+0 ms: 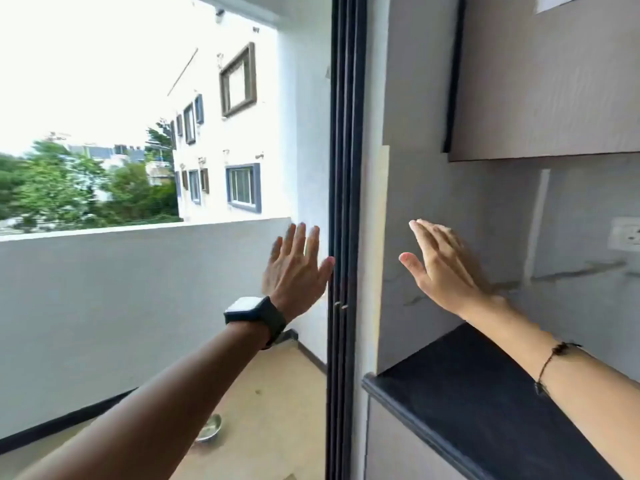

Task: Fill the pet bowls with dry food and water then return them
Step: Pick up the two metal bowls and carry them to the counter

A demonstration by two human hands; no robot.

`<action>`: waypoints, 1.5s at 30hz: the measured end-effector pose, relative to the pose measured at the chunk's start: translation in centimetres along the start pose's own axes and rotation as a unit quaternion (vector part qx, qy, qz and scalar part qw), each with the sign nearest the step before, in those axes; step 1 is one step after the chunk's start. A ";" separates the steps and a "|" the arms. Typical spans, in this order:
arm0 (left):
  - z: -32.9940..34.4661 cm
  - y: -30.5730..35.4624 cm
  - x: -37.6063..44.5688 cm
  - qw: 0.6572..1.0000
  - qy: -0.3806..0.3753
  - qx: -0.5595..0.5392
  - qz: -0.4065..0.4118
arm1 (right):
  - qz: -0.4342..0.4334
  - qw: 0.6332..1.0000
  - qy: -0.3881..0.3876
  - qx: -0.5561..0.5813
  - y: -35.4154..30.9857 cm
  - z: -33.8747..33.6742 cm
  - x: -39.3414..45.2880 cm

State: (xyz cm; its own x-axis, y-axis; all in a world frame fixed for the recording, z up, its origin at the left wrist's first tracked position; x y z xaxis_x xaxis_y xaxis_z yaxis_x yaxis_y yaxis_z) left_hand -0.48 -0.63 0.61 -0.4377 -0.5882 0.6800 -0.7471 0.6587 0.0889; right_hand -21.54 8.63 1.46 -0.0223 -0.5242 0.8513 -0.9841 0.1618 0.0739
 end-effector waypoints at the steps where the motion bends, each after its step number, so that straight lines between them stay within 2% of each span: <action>1: -0.5 -2.1 -0.8 1.000 0.003 0.016 -0.020 | -0.004 1.000 -0.008 0.021 -1.8 1.2 0.3; 5: -1.5 -9.4 -4.3 0.995 0.002 0.036 -0.089 | -0.029 0.996 -0.038 0.076 -9.1 4.4 1.1; 14: -0.3 -20.1 -10.5 0.972 -0.039 0.093 -0.213 | -0.086 0.973 -0.090 0.196 -20.2 14.2 2.2; 21: 3.6 -27.0 -10.9 0.946 -0.049 0.107 -0.301 | -0.127 0.949 -0.114 0.264 -25.1 22.3 4.4; 28: 7.9 -31.8 -11.5 0.925 -0.058 0.098 -0.362 | -0.144 0.920 -0.183 0.315 -29.2 31.2 3.5; 36: 14.3 -41.3 -12.1 0.894 -0.101 0.088 -0.427 | -0.182 0.900 -0.261 0.299 -34.6 41.3 3.1; 45: 22.4 -52.1 -11.4 0.867 -0.152 0.028 -0.473 | -0.142 0.891 -0.342 0.262 -39.6 52.3 3.6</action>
State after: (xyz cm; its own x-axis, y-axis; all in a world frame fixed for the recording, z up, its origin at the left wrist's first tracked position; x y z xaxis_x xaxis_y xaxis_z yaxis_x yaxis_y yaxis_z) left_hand 32.27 -38.73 -28.09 0.2798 -0.9552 0.0968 -0.8632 -0.2062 0.4608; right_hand 8.08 -43.42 -25.55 0.3150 -0.8978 0.3077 -0.9105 -0.3774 -0.1688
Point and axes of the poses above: each hand's wrist, its own x-axis towards the middle knuckle, its own z-axis out of the palm, y = z × x, the point moved 1 cm from there along x, towards the middle knuckle, and after that the axes turned 5 degrees about y, right-handed, at the moved point
